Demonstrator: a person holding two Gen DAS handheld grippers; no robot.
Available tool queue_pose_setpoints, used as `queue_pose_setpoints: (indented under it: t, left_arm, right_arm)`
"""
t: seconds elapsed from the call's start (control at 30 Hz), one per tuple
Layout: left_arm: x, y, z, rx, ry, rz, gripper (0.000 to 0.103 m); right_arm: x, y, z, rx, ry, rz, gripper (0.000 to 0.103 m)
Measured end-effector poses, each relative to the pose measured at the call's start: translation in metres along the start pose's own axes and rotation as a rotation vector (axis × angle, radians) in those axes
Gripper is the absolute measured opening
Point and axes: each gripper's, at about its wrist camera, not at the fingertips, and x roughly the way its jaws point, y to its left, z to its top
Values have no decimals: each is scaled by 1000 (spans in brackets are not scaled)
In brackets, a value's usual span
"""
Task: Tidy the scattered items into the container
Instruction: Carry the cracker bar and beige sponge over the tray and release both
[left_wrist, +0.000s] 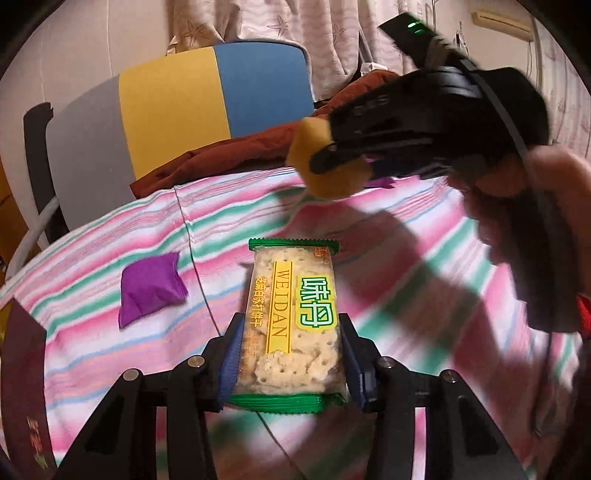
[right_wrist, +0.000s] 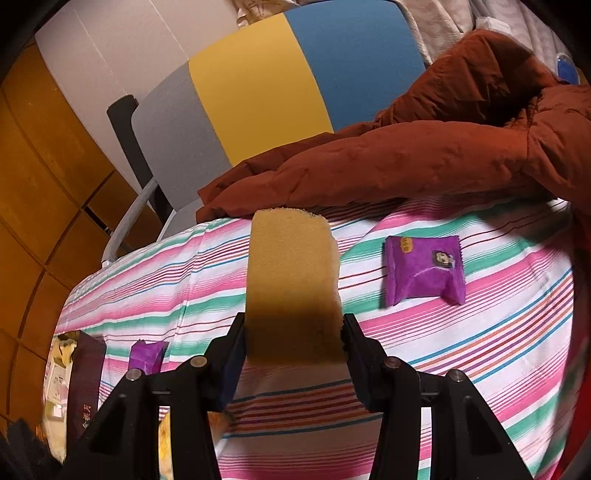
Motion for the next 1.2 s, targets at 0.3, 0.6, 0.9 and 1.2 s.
queue_pose_setpoints:
  t: [0.3, 0.6, 0.9, 1.2]
  left_arm:
    - [-32, 10, -25, -123, 7, -41, 48]
    - [-94, 24, -40, -158, -91, -35, 48]
    - [-146, 78, -52, -292, -137, 35, 48]
    - [-175, 156, -67, -463, -158, 154, 48]
  right_arm:
    - [3, 9, -6, -40, 2, -2, 50]
    - [1, 33, -14, -122, -16, 53, 50]
    - [-1, 53, -24, -196, -24, 30, 50]
    - [-15, 94, -31, -280, -21, 43, 50]
